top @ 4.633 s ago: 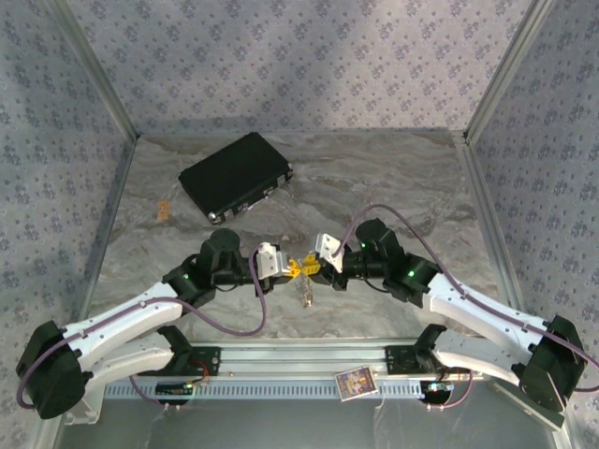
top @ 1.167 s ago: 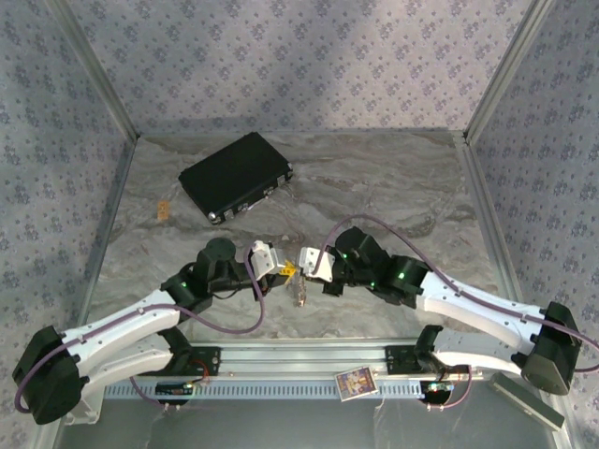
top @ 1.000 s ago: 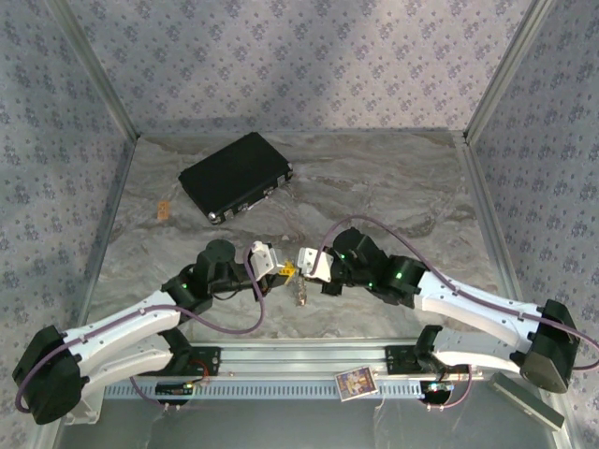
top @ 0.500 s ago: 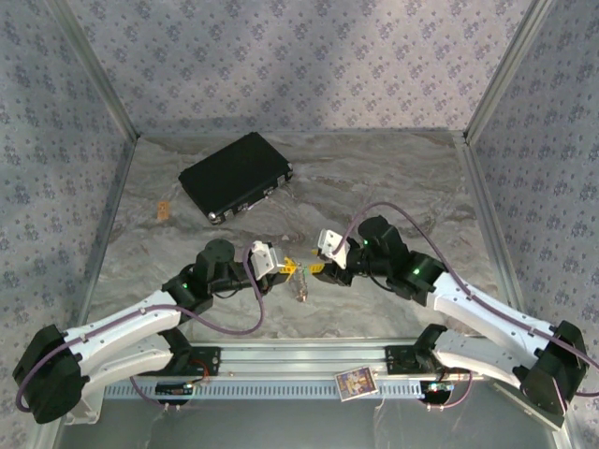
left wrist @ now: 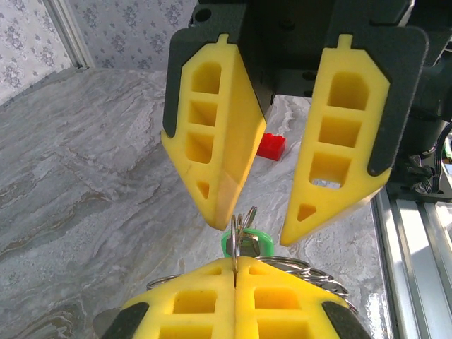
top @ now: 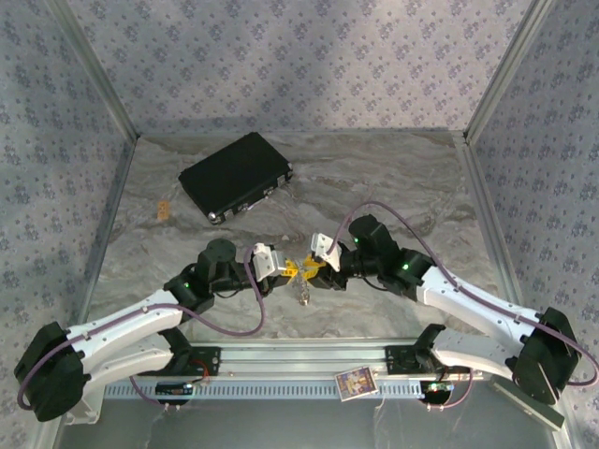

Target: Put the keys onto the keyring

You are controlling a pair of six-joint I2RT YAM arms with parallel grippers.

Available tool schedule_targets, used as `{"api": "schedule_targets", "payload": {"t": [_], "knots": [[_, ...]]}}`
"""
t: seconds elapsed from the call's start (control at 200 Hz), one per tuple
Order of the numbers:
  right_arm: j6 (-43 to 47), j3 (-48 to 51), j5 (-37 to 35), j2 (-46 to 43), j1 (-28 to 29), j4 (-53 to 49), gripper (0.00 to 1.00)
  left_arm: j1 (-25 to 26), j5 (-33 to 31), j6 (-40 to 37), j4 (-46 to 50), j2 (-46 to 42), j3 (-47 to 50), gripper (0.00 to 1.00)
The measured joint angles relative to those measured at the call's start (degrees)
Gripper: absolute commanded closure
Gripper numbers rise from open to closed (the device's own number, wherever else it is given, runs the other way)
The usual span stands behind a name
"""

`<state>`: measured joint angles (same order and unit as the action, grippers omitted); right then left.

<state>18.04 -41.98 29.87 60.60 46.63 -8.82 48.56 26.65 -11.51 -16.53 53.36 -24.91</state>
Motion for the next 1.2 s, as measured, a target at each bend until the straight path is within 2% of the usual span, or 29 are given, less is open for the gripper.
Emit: {"api": "schedule_targets", "payload": {"t": [0.115,0.32,0.47,0.5,0.6,0.8,0.969,1.204], "knots": [[-0.15,0.00,0.17,0.20,0.00,0.74,0.82,0.00,0.42,0.00,-0.04,0.00,0.00,1.00],[-0.31,-0.02,0.85,0.74,0.13,1.33,0.84,0.09,1.09,0.00,-0.28,0.09,0.00,1.00],[-0.20,-0.07,1.25,1.25,0.20,1.29,1.00,0.31,1.27,0.02,-0.42,0.42,0.00,1.00],[-0.15,-0.07,1.25,1.27,0.22,1.20,1.00,0.31,1.27,0.02,-0.39,0.44,0.00,1.00],[0.46,-0.57,1.22,1.36,0.22,0.42,1.00,0.33,1.07,0.02,-0.28,0.44,0.00,0.85],[3.30,-4.33,-0.94,2.43,1.36,-5.31,1.00,0.66,-0.81,-0.90,2.80,0.44,-1.66,0.83],[7.50,-9.77,-5.62,4.87,3.52,-12.59,1.00,0.63,-1.27,-2.08,6.14,0.44,-3.34,0.85],[11.47,-13.09,-9.42,6.82,5.53,-17.29,1.00,0.70,-1.14,-3.80,9.18,0.44,-4.31,1.00]]}}
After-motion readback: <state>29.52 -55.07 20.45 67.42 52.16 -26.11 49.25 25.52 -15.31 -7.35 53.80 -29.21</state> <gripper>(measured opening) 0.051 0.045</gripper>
